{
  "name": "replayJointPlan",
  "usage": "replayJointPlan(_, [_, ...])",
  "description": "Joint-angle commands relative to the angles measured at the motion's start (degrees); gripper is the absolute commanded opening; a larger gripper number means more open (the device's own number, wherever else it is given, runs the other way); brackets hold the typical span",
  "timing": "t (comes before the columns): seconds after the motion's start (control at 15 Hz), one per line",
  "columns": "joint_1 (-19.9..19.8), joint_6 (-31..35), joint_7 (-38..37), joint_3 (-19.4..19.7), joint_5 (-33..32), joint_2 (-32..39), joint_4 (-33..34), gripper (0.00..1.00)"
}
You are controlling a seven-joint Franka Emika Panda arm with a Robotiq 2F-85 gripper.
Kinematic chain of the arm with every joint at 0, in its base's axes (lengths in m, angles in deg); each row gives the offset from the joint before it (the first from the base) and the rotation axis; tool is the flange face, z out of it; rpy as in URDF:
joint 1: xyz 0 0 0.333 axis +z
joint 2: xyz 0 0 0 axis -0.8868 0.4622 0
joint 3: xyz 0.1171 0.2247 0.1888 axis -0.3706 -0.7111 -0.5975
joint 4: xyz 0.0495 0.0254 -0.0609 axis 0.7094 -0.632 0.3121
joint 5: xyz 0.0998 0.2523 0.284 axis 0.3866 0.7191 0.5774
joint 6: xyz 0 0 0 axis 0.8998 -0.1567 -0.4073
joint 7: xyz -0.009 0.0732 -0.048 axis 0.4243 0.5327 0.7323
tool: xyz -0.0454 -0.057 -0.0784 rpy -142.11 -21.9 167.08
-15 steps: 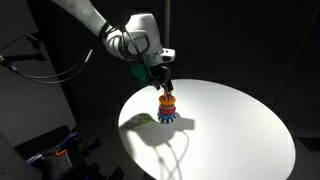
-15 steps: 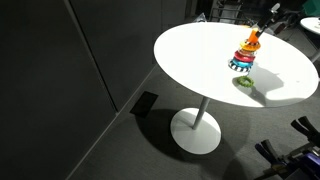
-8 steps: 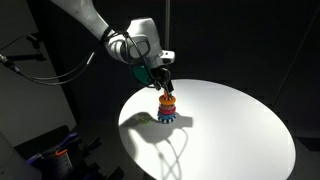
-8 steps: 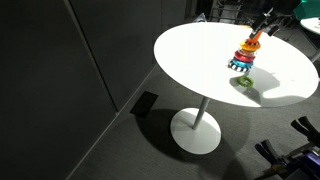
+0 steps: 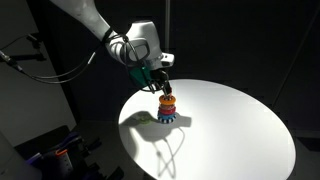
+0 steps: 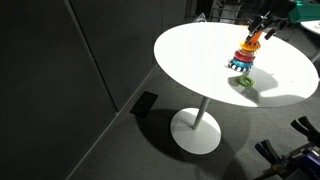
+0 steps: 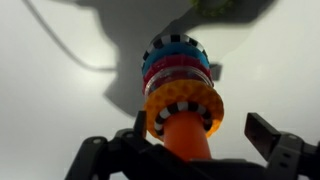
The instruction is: Put the small white and black right on the table
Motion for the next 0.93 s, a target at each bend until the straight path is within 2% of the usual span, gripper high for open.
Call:
replayJointPlan(0.0, [-0.5, 0.3, 0.3, 0.0, 0.9, 1.2, 1.5, 1.0])
replayJointPlan(0.8, [-0.8, 0.8, -0.1, 0.8, 0.6, 3.6, 2.9, 1.0])
replayJointPlan(0.87, [-0.7, 1.0, -0.3, 0.9, 0.4, 3.8, 3.0, 0.8])
